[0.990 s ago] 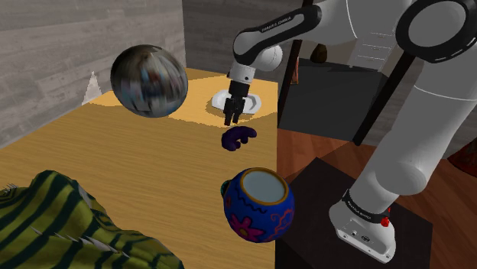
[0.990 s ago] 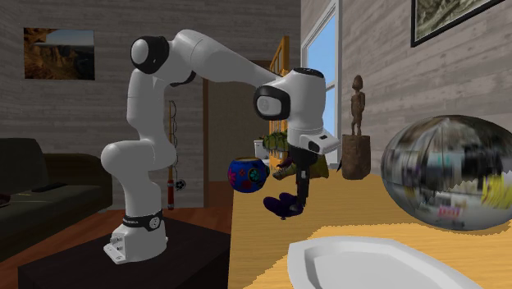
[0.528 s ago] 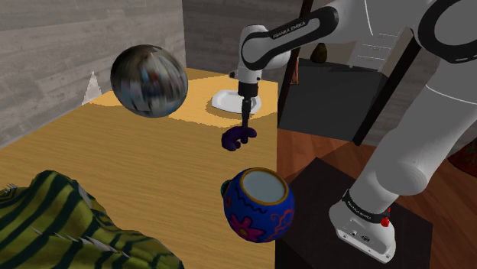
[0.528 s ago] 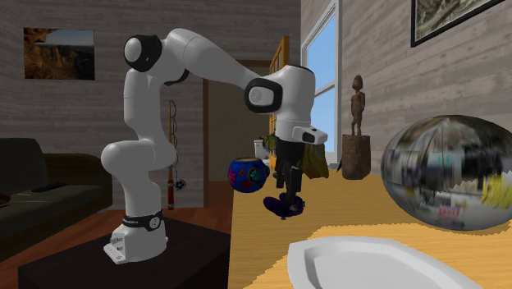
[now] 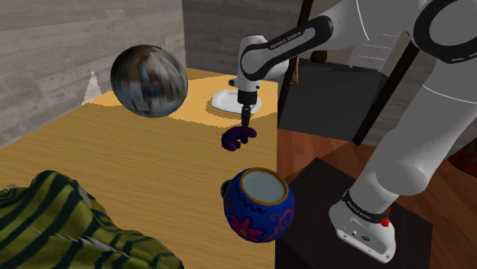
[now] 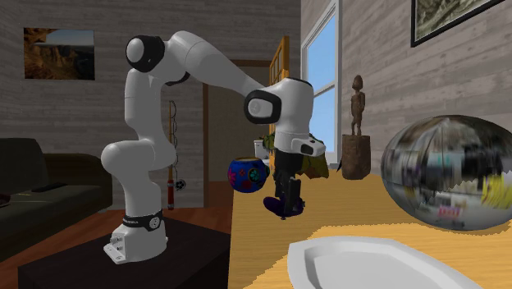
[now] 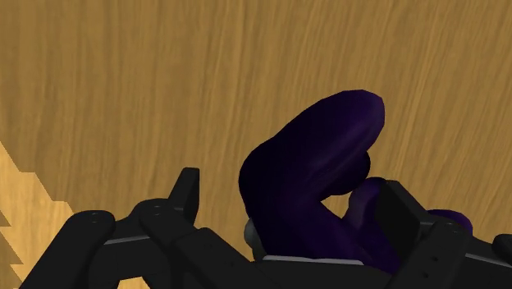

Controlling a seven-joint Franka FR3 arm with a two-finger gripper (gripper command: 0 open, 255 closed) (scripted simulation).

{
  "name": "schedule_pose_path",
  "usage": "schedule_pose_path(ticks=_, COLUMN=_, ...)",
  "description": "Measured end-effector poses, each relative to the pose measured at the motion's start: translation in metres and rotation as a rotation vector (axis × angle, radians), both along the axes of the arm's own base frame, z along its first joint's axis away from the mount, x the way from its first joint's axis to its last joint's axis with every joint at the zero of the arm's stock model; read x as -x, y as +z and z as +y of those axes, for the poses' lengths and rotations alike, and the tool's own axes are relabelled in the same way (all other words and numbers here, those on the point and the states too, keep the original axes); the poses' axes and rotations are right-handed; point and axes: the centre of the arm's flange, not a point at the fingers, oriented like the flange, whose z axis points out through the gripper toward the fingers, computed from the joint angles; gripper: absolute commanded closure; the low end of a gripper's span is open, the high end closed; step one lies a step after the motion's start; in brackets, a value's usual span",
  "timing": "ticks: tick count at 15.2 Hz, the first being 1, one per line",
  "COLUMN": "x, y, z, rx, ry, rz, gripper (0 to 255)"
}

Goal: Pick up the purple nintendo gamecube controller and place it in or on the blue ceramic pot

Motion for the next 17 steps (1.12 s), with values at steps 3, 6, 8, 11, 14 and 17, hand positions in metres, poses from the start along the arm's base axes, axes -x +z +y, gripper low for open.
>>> schedule_pose_path(ticks=3, x=0.0002, y=-0.0005, z=0.0002, rx=0.000, ry=0.000, rz=0.000, gripper=0)
schedule_pose_path(ticks=6, x=0.0001, y=-0.0003, z=0.0002, rx=0.000, ry=0.000, rz=-0.001, gripper=255)
schedule_pose_path(ticks=8, x=0.0001, y=-0.0004, z=0.0000, rx=0.000, ry=0.000, rz=0.000, gripper=255)
schedule_pose_path(ticks=11, x=0.0001, y=-0.0004, z=0.0000, rx=0.000, ry=0.000, rz=0.000, gripper=255)
schedule_pose_path(ticks=14, x=0.0001, y=-0.0004, z=-0.0001, rx=0.000, ry=0.000, rz=-0.001, gripper=255)
schedule_pose_path(ticks=17, x=0.0008, y=0.0093, z=-0.0004, rx=0.000, ry=0.000, rz=0.000, gripper=255)
